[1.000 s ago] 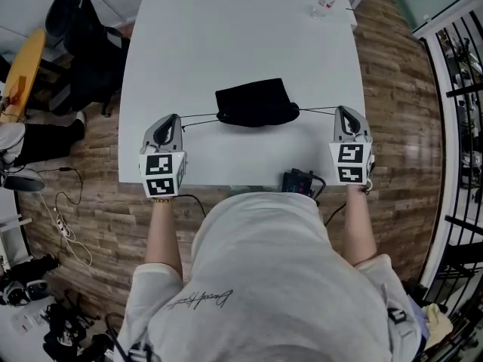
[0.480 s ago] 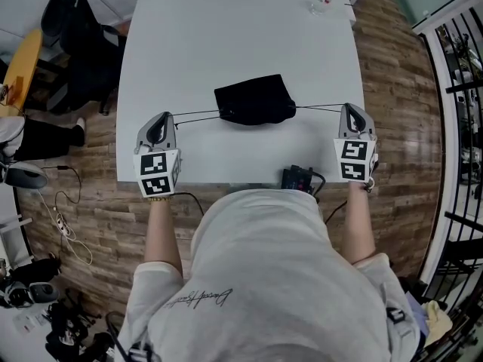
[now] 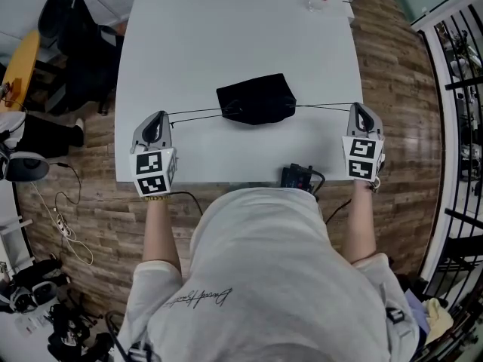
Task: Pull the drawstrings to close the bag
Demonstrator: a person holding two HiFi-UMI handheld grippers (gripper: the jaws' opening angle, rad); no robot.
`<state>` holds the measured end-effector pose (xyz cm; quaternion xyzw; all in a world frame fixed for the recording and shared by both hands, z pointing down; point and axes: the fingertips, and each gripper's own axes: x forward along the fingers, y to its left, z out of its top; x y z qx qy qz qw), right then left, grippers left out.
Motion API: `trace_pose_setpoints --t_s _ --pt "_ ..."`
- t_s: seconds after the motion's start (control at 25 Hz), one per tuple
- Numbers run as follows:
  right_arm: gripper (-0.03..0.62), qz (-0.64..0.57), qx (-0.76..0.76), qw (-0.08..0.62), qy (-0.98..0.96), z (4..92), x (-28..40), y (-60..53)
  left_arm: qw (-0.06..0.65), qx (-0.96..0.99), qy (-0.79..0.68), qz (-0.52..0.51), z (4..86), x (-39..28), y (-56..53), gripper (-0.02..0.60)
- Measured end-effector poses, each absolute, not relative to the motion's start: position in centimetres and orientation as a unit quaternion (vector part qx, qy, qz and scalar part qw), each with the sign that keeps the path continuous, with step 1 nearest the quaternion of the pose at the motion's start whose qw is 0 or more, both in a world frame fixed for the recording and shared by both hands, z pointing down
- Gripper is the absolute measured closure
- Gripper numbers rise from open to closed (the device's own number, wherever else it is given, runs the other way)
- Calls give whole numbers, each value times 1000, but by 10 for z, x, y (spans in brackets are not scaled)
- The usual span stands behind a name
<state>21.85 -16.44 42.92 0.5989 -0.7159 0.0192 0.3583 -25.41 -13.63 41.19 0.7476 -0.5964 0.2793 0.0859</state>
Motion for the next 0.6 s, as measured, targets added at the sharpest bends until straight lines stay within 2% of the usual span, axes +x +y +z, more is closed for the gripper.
trace_pose_setpoints --t_s 0.6 --pt "571 30 628 358 -690 421 252 -161 92 740 -607 273 406 -277 -139 569"
